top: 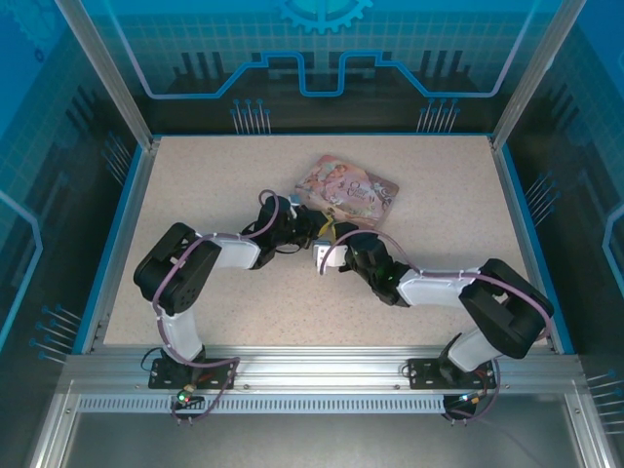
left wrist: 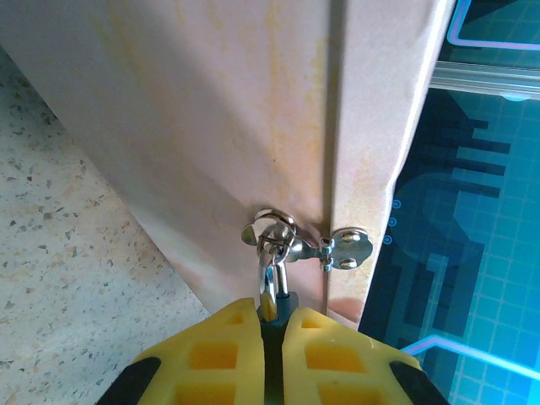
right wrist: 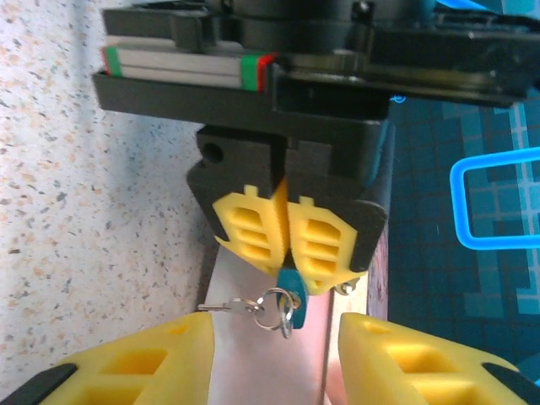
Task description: Unlock the padlock with the key
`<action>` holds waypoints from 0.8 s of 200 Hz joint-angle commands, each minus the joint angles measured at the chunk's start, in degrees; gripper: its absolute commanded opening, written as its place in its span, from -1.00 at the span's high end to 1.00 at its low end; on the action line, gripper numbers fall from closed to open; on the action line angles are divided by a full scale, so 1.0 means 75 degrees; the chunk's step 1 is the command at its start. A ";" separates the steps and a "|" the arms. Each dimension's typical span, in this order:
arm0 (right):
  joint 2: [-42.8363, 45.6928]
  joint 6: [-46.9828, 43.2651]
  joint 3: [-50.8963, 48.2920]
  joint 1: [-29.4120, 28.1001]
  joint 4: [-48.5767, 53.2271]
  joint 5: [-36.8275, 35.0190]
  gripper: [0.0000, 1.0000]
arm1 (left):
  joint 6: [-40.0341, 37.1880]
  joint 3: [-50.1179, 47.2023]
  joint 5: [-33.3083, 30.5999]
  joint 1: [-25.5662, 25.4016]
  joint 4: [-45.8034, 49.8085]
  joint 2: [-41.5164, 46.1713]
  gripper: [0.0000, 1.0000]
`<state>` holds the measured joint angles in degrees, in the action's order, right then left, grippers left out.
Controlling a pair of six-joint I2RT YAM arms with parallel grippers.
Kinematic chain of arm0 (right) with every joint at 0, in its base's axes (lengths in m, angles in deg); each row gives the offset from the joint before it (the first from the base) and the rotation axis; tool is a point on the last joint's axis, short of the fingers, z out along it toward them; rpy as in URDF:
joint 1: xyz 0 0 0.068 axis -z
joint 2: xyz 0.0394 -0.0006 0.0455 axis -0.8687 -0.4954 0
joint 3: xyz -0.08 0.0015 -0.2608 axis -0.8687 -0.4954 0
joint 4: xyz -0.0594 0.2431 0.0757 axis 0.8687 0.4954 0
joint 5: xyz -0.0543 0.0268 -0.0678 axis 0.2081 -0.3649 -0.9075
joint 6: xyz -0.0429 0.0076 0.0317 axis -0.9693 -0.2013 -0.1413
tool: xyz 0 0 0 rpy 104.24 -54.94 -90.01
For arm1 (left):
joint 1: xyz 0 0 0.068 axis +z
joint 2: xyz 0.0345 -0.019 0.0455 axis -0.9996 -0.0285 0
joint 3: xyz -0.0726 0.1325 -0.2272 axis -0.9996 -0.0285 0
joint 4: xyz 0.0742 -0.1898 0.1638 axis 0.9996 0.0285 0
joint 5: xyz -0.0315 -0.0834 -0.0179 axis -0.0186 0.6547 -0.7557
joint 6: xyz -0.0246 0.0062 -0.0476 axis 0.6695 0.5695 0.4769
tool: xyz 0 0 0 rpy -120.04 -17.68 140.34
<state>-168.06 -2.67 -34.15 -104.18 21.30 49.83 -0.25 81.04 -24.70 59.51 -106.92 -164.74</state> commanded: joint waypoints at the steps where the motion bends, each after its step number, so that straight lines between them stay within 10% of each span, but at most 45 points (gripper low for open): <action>1: -0.0161 0.0106 0.0172 0.0202 -0.0165 0.0160 0.19 | 0.0154 0.0204 0.0156 0.0031 -0.0597 -0.0037 1.00; 160: -0.0689 0.0252 0.0684 0.0343 0.0193 0.0046 0.56 | 0.0272 0.0107 0.0124 0.0022 -0.0777 0.0007 1.00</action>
<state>-172.22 -1.59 -30.48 -102.13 22.59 50.88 0.18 81.04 -24.72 59.51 -107.43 -164.76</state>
